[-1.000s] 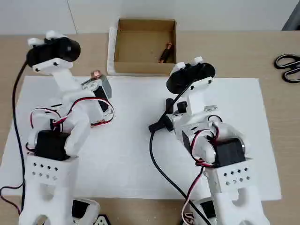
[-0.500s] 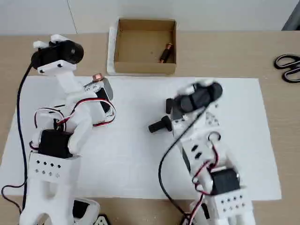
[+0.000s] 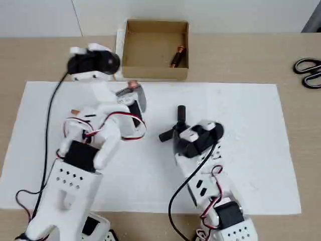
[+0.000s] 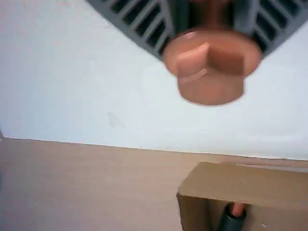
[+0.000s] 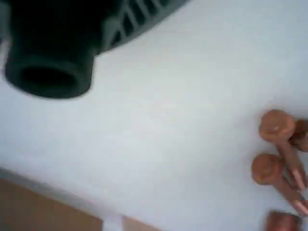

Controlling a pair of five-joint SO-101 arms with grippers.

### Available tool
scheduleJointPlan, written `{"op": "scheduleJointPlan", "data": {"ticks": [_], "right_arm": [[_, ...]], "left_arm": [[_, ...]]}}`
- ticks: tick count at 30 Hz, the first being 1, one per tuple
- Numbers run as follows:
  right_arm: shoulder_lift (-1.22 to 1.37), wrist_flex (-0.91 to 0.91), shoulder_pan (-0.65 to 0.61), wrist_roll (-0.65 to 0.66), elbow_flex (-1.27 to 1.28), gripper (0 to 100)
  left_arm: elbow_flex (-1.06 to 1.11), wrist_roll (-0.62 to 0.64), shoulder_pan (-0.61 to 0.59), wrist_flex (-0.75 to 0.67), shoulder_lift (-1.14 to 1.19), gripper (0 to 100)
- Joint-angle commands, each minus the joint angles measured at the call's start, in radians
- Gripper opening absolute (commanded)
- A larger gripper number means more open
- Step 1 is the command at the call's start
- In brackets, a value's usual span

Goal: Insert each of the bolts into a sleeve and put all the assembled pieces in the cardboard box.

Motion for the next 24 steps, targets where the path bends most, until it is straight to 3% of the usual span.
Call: {"op": "scheduleJointPlan", "data": {"ticks": [1, 8, 12, 21, 24], "right_arm": [[-0.038, 0.008, -0.070, -0.051, 0.009, 0.4], [-0.035, 0.007, -0.079, -0.064, 0.014, 0.4], [-0.035, 0.007, -0.081, -0.152, 0.014, 0.4], [-0.035, 0.007, -0.108, -0.172, 0.025, 0.4], [-0.035, 0.007, -0.111, -0.172, 0.028, 0.4]], "left_arm": [[0.007, 0.008, 0.044, -0.054, -0.018, 1], [0.008, 0.008, 0.101, -0.058, -0.018, 1], [0.008, 0.008, 0.118, -0.069, -0.017, 1], [0.162, 0.003, 0.118, -0.373, -0.018, 1], [0.189, 0.002, 0.123, -0.407, -0.018, 1]]}}
